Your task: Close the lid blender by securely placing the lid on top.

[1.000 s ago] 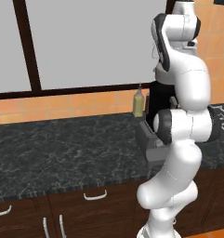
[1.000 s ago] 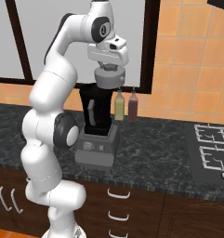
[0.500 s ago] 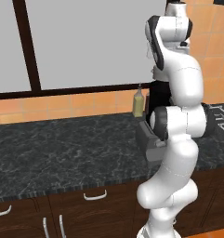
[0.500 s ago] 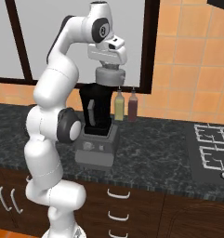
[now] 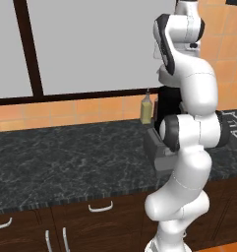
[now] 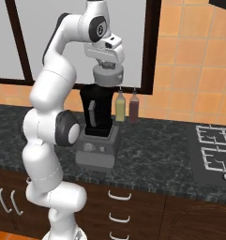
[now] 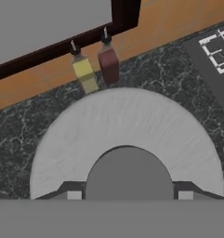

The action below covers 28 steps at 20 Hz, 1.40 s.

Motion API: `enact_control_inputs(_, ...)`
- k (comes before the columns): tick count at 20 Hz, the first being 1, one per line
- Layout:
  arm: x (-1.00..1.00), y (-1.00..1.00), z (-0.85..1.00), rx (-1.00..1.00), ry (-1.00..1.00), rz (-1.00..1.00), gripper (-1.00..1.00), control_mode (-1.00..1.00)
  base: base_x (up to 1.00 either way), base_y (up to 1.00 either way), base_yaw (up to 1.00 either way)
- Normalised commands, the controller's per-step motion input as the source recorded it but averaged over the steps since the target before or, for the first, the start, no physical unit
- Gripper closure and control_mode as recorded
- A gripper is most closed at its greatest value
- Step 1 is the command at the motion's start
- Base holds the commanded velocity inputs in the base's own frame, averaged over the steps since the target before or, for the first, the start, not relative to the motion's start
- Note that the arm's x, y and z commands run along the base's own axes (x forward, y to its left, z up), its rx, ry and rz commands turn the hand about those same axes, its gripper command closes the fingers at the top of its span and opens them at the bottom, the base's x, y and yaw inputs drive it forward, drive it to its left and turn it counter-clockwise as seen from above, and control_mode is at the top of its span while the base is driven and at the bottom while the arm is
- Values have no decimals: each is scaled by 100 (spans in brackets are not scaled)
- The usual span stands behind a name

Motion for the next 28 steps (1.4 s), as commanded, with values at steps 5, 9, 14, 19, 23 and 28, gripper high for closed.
enact_control_inputs(5, 14, 34, 9, 0, 3, -3, 100, -100, 0, 0, 0)
enact_control_inputs(9, -8, 5, -12, 0, 1, 0, 100, -100, 0, 0, 0)
enact_control_inputs(14, -7, 0, -10, 0, 0, 0, 100, -100, 0, 0, 0)
enact_control_inputs(19, -17, -2, -3, 0, 0, 0, 100, -100, 0, 0, 0)
enact_control_inputs(23, -17, -1, 0, 0, -2, 0, 100, -100, 0, 0, 0)
enact_control_inputs(28, -42, -1, 4, 1, -6, 0, 100, -100, 0, 0, 0)
